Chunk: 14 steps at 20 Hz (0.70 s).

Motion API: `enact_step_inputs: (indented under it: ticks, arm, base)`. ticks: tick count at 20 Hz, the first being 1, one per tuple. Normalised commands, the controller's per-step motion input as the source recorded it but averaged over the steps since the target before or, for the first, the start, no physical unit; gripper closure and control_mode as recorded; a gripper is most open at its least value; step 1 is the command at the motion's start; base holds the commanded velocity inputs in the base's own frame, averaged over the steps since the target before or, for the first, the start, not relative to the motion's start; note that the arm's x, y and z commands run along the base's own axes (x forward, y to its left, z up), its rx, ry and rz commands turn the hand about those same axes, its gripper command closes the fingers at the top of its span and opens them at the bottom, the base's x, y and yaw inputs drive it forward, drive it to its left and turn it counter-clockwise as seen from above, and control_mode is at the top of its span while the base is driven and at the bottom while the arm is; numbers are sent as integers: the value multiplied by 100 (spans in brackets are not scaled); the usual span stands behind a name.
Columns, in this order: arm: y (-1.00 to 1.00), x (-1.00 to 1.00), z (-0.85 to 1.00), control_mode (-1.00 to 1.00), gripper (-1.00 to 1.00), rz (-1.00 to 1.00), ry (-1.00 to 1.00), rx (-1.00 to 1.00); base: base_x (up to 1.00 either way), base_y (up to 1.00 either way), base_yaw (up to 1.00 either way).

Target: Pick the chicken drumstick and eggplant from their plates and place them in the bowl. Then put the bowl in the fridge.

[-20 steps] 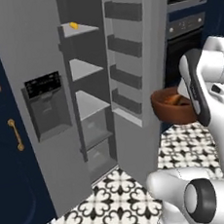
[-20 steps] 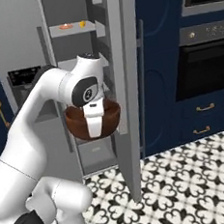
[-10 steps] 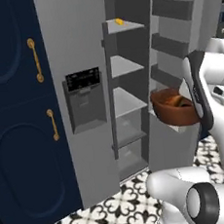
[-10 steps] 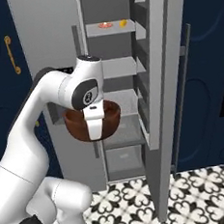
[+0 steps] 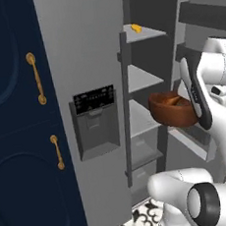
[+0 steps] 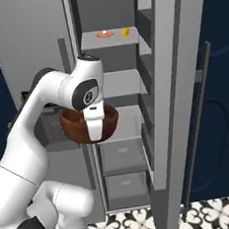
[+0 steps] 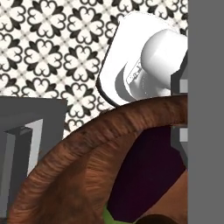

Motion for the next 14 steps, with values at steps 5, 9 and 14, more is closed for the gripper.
enact_step_inputs:
  ticks: [5,9,14]
  arm:
    - [0,0,0,100,100,0,0,0]
    - [0,0,0,100,100,0,0,0]
    - [0,0,0,100,100,0,0,0]
  base:
    - [9,-23,19]
    - [52,0,11]
    - [28,-8,18]
